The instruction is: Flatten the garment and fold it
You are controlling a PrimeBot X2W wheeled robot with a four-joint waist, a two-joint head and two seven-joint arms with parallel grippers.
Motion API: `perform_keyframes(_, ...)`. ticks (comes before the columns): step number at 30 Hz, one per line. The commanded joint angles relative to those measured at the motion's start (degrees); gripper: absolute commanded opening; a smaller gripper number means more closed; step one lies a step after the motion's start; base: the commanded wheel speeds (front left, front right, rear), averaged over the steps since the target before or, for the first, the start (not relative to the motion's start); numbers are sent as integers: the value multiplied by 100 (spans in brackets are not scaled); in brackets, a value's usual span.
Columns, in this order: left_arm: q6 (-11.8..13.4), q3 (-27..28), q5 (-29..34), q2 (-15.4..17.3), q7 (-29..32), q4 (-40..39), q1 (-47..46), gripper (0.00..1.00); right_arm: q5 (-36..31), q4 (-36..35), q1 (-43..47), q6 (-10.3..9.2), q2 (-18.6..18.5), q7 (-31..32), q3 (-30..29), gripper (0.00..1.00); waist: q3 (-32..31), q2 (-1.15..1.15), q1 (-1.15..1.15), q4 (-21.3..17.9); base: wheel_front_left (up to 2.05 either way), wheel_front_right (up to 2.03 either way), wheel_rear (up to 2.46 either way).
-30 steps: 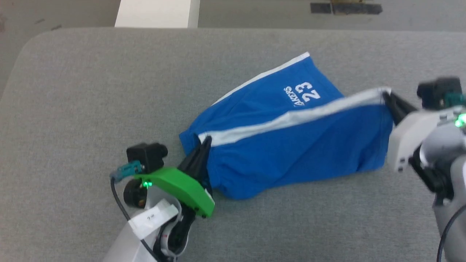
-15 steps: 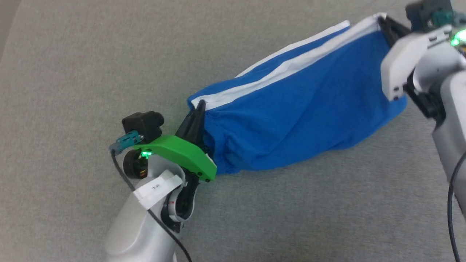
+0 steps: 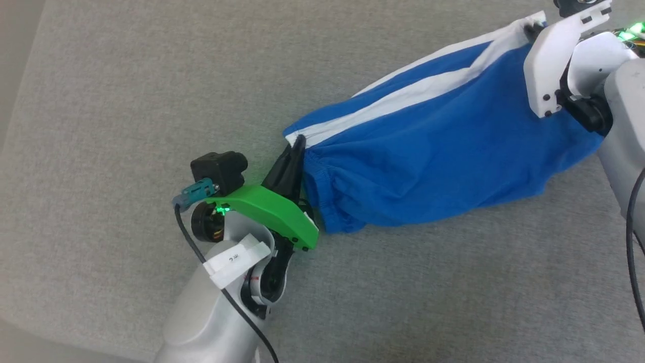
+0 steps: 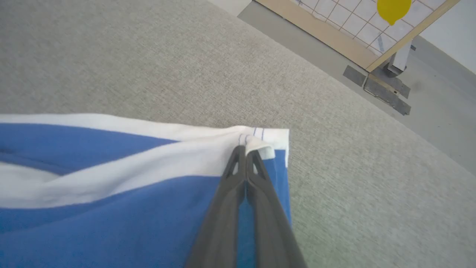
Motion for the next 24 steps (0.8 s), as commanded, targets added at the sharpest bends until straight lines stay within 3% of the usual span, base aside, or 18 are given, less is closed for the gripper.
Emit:
perform_keyframes(1, 46, -14, -67, 0, 2, 66, -85, 0, 132, 138, -145, -9, -16, 170, 90, 0, 67, 0, -1, 87, 0, 0, 0)
perform_keyframes(6, 61, -115, -134, -22, 69, 121, -97, 0, 470, 486, -348, -9, -101, 763, 298, 0, 90, 0, -1, 155, 0, 0, 0)
perform_keyframes(7, 55, -136, -153, -26, 83, 125, -101, 16, 513, 537, -387, -9, -123, 846, 321, 0, 89, 0, -1, 164, 0, 0, 0)
perform_keyframes(8, 47, -151, -166, -28, 86, 125, -104, 45, 552, 572, -411, -9, -134, 899, 333, 0, 84, 0, -1, 169, 0, 0, 0)
perform_keyframes(9, 42, -167, -170, -30, 81, 129, -107, 100, 603, 598, -433, -9, -140, 916, 317, 15, 72, 0, -1, 169, 0, 0, 0)
perform_keyframes(10, 37, -185, -155, -28, 74, 135, -112, 100, 629, 604, -439, -9, -140, 908, 317, 69, 57, 0, -1, 167, 0, 0, 0)
perform_keyframes(11, 26, -201, -141, -25, 53, 143, -113, 100, 655, 608, -428, -9, -136, 889, 315, 100, 29, 0, -1, 162, 0, 0, 0)
perform_keyframes(14, 5, -196, -92, -18, -125, 149, -88, 100, 717, 563, -351, -9, -141, 679, 269, 100, -83, 0, -1, 132, 0, 0, 0)
perform_keyframes(24, -87, 6, 288, 71, -1131, 212, 358, 100, 905, 184, 627, -9, -85, -1145, -182, 100, -843, 0, -1, -132, 0, 0, 0)
